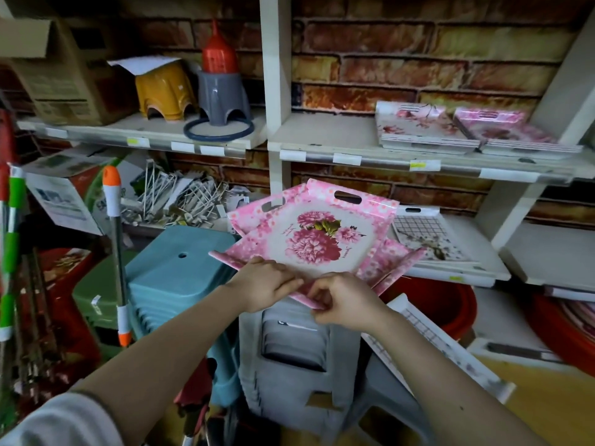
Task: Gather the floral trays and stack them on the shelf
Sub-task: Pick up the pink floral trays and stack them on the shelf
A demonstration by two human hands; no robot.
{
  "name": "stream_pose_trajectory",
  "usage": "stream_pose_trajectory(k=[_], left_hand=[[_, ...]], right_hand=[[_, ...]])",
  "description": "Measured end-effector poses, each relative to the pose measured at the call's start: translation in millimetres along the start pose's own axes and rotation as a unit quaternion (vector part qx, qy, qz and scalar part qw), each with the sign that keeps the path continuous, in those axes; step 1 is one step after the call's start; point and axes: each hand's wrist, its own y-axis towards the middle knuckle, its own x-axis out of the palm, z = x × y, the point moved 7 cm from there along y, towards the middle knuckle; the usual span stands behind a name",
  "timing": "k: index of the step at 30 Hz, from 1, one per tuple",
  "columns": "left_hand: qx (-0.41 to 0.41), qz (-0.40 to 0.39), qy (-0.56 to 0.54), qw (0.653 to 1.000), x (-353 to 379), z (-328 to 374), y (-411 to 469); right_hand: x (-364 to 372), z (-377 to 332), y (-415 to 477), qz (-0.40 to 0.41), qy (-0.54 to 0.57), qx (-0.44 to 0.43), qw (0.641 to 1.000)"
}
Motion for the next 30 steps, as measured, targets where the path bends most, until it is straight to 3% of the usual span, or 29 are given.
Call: stream_pose_trajectory(k=[6, 11, 19, 23, 25, 27, 30], left_hand=[[0.06, 0.02, -0.054, 0.996, -11, 11, 5], [0.07, 0.057, 0.073, 0.993, -12, 15, 15], [0.057, 0.091, 0.083, 0.991, -14, 29, 32], [0.086, 0.114, 0.073, 0.987, -19, 47, 45], [0.081, 0.13, 0.073, 0.985, -20, 52, 47], [0.073, 0.146, 0.073, 0.984, -22, 57, 51], [0.068, 0.164, 0.079, 0.981, -25, 65, 55]], right_hand=[[-26, 12, -9, 0.024, 0.059, 0.006, 0.998], [-55, 29, -22, 0.059, 0.131, 0.016, 0.989], [-86, 66, -51, 0.114, 0.183, 0.057, 0.975], [-95, 93, -65, 0.103, 0.237, 0.111, 0.959], [-100, 114, -68, 0.15, 0.2, 0.166, 0.954], [-106, 133, -71, 0.195, 0.164, 0.256, 0.932], [-89, 149, -74, 0.17, 0.378, 0.371, 0.831]])
